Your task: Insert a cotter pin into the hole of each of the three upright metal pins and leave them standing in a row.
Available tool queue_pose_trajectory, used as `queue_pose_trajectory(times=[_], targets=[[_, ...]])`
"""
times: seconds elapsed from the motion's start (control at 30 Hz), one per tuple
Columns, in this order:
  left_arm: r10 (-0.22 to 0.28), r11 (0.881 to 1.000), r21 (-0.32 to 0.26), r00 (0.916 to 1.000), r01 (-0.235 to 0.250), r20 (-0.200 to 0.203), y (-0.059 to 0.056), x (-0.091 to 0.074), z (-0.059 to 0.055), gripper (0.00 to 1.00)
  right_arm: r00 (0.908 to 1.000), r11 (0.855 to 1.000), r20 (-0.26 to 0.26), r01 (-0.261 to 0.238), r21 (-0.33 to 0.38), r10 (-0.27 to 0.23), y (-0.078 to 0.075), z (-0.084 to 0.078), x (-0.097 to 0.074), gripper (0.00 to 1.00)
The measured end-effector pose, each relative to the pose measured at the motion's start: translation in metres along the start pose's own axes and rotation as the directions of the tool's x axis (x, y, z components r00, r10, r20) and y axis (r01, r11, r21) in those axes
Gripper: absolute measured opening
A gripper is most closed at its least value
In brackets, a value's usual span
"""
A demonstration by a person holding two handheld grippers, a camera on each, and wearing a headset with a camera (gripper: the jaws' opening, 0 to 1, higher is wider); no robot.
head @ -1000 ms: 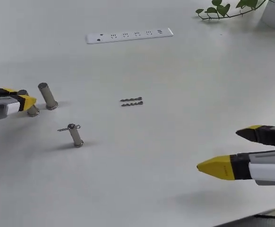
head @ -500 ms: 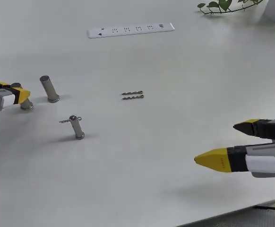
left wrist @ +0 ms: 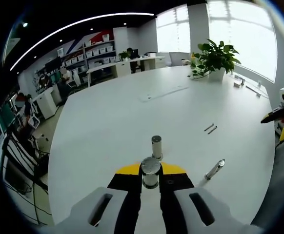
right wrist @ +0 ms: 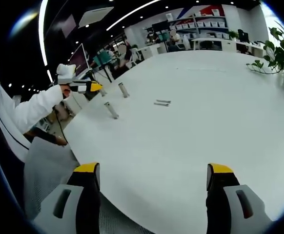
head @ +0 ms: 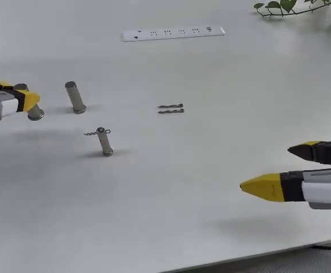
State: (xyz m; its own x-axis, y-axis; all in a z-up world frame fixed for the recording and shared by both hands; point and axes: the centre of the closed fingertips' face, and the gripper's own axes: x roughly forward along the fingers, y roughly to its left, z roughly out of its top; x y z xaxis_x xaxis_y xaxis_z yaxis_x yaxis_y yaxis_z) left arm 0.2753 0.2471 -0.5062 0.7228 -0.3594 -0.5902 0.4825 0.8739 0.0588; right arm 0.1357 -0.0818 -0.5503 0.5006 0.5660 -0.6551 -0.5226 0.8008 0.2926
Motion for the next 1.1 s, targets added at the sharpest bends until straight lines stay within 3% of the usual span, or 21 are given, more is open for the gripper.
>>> queue_pose_trajectory(times=[0.33,0.37,0.57,0.8,1.1], targets=[[-0.088,0.996,0.024,0.9947,0.086,0.054,-0.044,-0.020,0.015,0.10,1.0000,1.000,0.003,-0.005,-0.018,0.005,0.002,-0.001,0.000,0.89],[-0.107,0.994,0.034,0.9929,0.105,0.052,-0.054,-0.022,0.017,0.10,1.0000,1.000,0.002,-0.007,-0.018,0.007,0.002,-0.001,0.000,0.89],[-0.169,0.984,0.063,0.9832,0.164,0.070,-0.085,-0.026,0.025,0.10,0.9999,1.000,0.002,-0.012,-0.017,0.012,0.002,-0.005,-0.001,0.89],[-0.244,0.963,0.130,0.9681,0.235,0.056,-0.122,-0.023,0.025,0.10,0.9999,1.000,0.004,-0.013,-0.012,0.013,0.002,-0.007,-0.002,0.89],[-0.314,0.941,0.137,0.9494,0.309,0.015,-0.159,-0.011,0.015,0.10,0.9998,1.000,0.008,-0.016,-0.013,0.016,0.001,-0.005,0.000,0.89]])
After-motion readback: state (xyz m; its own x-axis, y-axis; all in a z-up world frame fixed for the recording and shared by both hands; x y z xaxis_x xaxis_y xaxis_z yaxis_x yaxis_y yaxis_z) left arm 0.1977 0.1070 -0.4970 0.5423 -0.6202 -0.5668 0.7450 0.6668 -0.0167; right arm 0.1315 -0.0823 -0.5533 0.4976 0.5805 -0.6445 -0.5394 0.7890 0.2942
